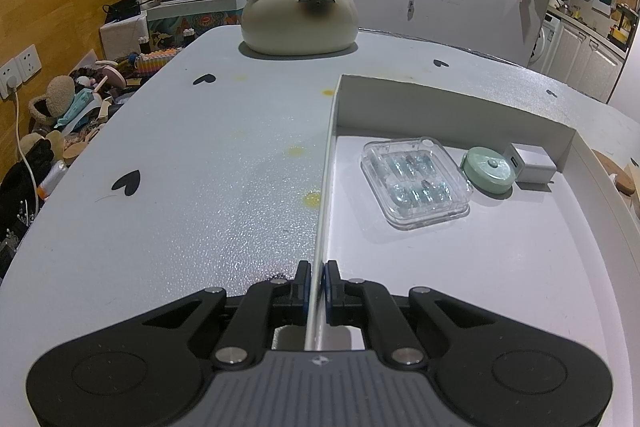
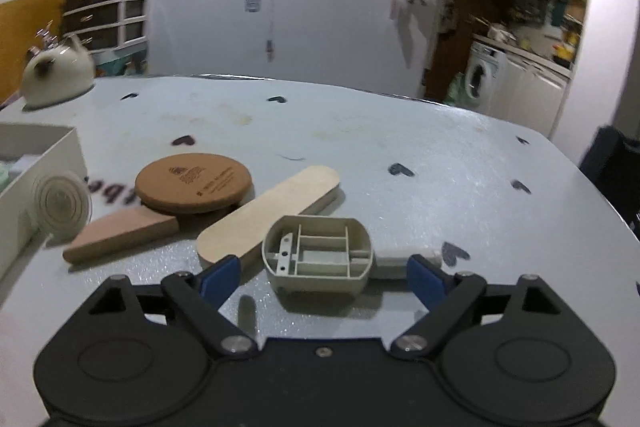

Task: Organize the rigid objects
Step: 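Return the right gripper and grasp the beige plastic holder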

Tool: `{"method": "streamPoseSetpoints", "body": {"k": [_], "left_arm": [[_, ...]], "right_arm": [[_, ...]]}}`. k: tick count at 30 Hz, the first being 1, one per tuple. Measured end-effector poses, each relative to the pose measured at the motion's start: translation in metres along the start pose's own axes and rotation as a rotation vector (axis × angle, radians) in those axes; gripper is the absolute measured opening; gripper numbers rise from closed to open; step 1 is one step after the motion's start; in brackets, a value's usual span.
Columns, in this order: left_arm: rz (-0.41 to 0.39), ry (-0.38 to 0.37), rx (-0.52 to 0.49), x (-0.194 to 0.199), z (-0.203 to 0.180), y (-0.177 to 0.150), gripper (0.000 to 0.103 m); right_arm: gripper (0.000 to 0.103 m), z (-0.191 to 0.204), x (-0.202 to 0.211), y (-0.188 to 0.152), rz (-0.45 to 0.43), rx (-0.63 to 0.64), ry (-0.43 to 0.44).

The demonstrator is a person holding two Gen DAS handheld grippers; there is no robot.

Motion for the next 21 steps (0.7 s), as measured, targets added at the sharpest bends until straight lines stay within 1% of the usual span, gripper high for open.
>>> {"method": "streamPoseSetpoints", "body": {"k": [3, 7, 10, 15, 21], "left_arm": [[0.0, 0.0, 0.002, 0.0, 0.0, 0.0, 0.006], [-0.001, 0.002, 0.001, 0.0, 0.001, 0.0, 0.006], [-0.001, 0.002, 0.0, 0.0, 0.0, 0.0, 0.006], [-0.001, 0.001, 0.0, 0.0, 0.0, 0.0, 0.006], [-0.001, 0.001, 0.0, 0.0, 0.0, -0.001, 0.006]], "right_arm": [[0.089, 0.003, -0.006, 0.003, -0.008, 0.036, 0.036], [0.08, 0.003, -0.014, 0.007, -0.004, 0.067, 0.025], [0.077, -0.001, -0.015, 0.009, -0.005, 0.055, 0.032], [0.066, -0.004, -0.012, 0.01, -0.011, 0.031, 0.045], [0.065, 0.005, -0.007, 0.009, 0.001, 0.061, 0.012]]}}
Point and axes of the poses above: each gripper's, at about its wrist camera, not at the fingertips, and x roughly against the way its jaws point, z to its left, y to its top, the point moved 1 cm from there along -x, roughly the way its jaws point, and after that the axes turned 9 degrees about -z, right-handed, at the moved point
